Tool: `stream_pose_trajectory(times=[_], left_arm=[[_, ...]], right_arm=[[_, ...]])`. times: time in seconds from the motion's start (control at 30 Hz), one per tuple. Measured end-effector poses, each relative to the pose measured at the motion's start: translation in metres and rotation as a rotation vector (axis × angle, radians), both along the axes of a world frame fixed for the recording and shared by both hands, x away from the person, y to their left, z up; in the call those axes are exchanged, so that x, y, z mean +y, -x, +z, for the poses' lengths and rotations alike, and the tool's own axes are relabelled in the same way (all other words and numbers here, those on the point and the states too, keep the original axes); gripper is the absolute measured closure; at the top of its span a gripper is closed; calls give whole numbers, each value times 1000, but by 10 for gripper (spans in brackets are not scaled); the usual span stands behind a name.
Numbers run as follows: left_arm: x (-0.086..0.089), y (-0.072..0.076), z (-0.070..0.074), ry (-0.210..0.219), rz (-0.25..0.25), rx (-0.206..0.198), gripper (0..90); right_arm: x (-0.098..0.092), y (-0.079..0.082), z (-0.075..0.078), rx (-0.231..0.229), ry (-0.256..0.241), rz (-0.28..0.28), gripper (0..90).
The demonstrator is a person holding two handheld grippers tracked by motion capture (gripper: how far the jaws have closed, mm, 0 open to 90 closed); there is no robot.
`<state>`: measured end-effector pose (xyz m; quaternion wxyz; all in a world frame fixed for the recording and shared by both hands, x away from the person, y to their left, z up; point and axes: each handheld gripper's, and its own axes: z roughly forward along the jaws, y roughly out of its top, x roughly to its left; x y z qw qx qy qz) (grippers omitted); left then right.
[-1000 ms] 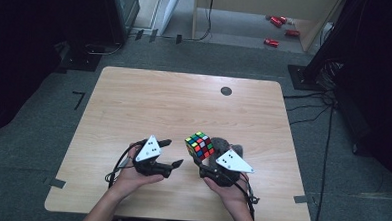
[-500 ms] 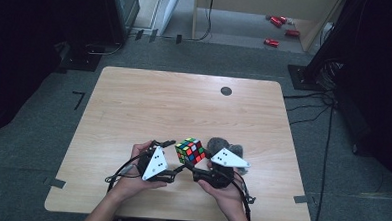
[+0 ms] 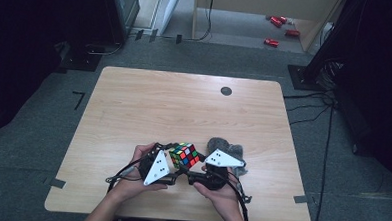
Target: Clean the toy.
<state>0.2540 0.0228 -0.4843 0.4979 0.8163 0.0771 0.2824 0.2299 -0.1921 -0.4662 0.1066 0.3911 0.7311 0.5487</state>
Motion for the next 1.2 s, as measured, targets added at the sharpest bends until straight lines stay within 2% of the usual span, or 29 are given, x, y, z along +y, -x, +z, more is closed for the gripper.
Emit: stream_pose_trajectory(times=[0.03,0.13,0.17,0.2,0.27,0.4,0.43,0.47,0.5,0.53,0.57,0.63,0.67,0.7,0.73,0.77,0.8,0.87,0.9,0.93,0.97,1.03,1.07,1.1,1.13,1.2], left_arm=[[-1,1,-1,-10,2,-6,254],[-1,2,-2,-26,-6,-9,275],[-2,2,-2,-31,-10,-12,275],[-2,3,-3,-40,-17,-16,286],[-3,3,-3,-42,-19,-14,290],[-3,3,-4,-40,-21,-16,299],[-3,4,-3,-38,-20,-21,315],[-2,4,-1,-17,-20,-2,317],[-2,4,-1,-17,-20,-2,319],[0,2,1,6,-22,19,320],[0,2,1,6,-22,19,321],[5,-2,3,25,6,54,323],[5,-2,3,25,6,54,324],[7,-4,4,30,18,72,325],[13,-10,4,38,66,136,325],[13,-10,4,38,66,136,326],[15,-11,5,46,71,157,326],[18,-15,6,66,78,204,326],[20,-16,6,79,81,224,326],[23,-17,7,100,76,248,327],[23,-17,7,100,76,248,327],[25,-18,8,111,65,261,327],[26,-18,8,111,61,267,326],[26,-18,8,115,58,276,326],[27,-19,8,119,53,283,326],[28,-20,9,124,52,294,326]], right_arm=[[0,-1,0,9,-1,-1,345],[-3,-5,-4,82,-29,8,344],[-3,-5,-4,82,-29,8,344],[-3,-7,-5,116,-37,10,345],[-4,-8,-5,131,-33,13,344],[-4,-8,-5,133,-33,7,344],[-4,-8,-5,122,-37,7,339],[-4,-7,-4,108,-39,8,335],[-4,-7,-4,108,-39,8,335],[-5,-6,-1,83,-42,13,320],[-5,-5,1,68,-45,14,314],[-9,-5,4,35,-53,14,312],[-9,-5,4,35,-53,14,312],[-15,-5,9,15,-80,8,311],[-19,-5,12,6,-89,-6,310],[-19,-5,12,6,-89,-6,310],[-24,-6,16,-27,-77,-41,301],[-33,-7,20,-51,-68,-84,284],[-37,-8,21,-63,-54,-108,272],[-47,-10,22,-85,9,-179,283],[-47,-10,22,-85,9,-179,283],[-57,-14,19,-91,90,-241,286],[-64,-19,14,-70,163,-285,282],[-67,-22,10,-56,191,-298,279],[-67,-22,10,-56,191,-298,279],[-72,-26,-1,-25,250,-341,278]])
